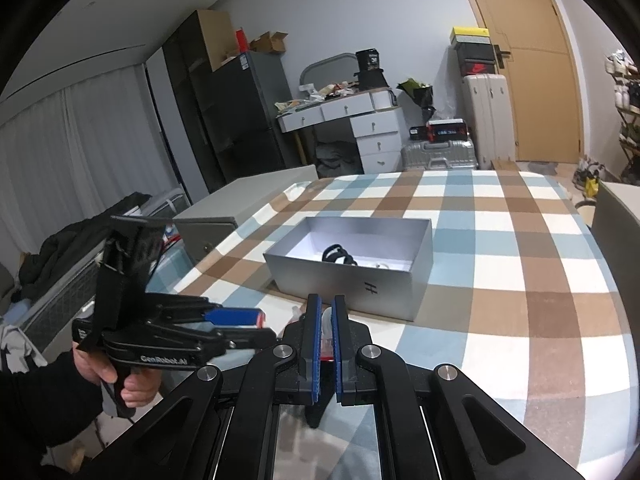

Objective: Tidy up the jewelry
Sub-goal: 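Grasp the red-and-white round badge with the left tool while the right tool holds the red item, then carry badge and red item into the grey box and open both tools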

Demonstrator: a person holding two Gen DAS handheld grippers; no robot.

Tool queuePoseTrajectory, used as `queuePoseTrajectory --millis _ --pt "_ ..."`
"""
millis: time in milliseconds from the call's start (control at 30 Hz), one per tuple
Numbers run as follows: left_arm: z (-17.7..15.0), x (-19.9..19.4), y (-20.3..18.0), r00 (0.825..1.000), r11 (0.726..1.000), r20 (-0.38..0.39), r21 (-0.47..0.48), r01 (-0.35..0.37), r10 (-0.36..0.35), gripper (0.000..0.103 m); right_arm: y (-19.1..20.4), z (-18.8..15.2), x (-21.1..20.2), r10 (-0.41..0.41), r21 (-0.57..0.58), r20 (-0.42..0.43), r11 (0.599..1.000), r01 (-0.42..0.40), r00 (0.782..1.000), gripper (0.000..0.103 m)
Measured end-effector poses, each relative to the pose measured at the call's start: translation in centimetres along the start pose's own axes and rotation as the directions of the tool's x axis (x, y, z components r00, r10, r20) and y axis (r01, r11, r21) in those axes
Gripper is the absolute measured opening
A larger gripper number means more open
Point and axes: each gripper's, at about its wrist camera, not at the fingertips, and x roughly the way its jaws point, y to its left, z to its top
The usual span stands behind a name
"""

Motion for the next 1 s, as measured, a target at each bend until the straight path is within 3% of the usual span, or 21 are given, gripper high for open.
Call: queuePoseTrajectory --millis 200,400,1000 --pt "2.1 -2.5 0.5 0.992 0.996 0.097 -0.044 -0.075 0.079 0.035 0.5 1.7 0.3 0.03 -0.01 0.023 1.0 -0.03 0.999 0.004" --pt "4.0 -3.1 0.9 0.981 0.99 0.141 -0.06 -0.127 0.134 0.035 0.8 3.8 1.0 0.053 -0.032 0.051 0.998 -0.052 0.997 0.004" --pt "8.1 0.8 2.4 0.987 0.992 0.117 -0.064 -0.105 0.112 0.035 -2.1 7.9 6.4 0.09 -0.01 0.048 0.996 -0.09 0.995 0.004"
